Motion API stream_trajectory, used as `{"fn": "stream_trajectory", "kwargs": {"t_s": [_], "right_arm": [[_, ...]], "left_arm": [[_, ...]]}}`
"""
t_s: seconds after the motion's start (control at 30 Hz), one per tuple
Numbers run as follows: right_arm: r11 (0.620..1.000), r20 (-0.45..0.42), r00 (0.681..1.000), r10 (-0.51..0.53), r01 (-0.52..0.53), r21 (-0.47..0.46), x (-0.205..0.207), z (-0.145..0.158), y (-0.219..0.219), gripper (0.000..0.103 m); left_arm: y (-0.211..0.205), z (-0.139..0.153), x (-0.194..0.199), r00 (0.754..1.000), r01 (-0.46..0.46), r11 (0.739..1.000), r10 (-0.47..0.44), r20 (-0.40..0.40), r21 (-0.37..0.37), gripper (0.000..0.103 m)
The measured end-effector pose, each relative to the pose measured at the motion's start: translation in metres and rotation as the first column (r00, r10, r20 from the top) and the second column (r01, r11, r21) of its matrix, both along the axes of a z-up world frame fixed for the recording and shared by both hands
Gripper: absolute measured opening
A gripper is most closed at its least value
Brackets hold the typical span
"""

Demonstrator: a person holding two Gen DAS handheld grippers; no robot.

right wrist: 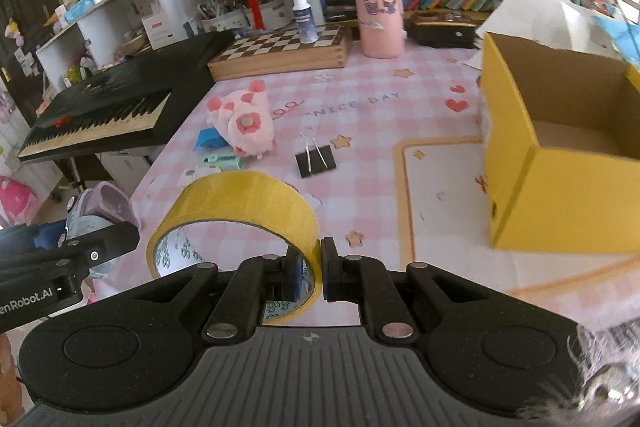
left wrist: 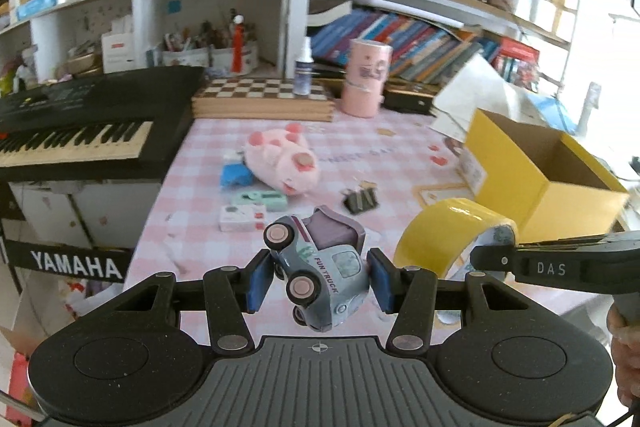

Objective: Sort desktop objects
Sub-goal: 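Carry the toy car and tape roll with both tools over the yellow box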

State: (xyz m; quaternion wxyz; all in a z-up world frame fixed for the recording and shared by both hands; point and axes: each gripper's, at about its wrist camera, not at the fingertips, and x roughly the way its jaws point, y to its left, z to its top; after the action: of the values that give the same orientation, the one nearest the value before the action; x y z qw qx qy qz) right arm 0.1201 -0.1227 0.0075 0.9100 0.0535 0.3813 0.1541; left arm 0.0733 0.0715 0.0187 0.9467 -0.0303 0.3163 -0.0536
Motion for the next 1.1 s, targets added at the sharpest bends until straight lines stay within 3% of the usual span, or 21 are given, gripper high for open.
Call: {"fn": "stream_trajectory", "kwargs": {"t_s": [0.27,0.5,1.1], "right_arm": [[0.993,-0.015,0.993,-0.119,0.120,0.007,-0.063,-0.005,-0.033,0.009],[0.967,-0.030,0.967,-0.253,0.254,0.035,-0.099,-0.005,-0.063,0.009],[0.900,-0.015,0.899,-0.437,0.437,-0.005,-0.153,0.001,-0.113,0.009]], "left_arm": [[-0.030,-0.004,-0.037,0.991,0.132,0.991,-0.132,-0.014,-0.007,0.051],[-0.053,0.000,-0.055,0.971,0.240,0.971,-0.240,0.001,0.015,0.051],[-0.112,0.004,-0.071,0.889,0.458,0.889,-0.458,0.026,-0.010,0.051]]}}
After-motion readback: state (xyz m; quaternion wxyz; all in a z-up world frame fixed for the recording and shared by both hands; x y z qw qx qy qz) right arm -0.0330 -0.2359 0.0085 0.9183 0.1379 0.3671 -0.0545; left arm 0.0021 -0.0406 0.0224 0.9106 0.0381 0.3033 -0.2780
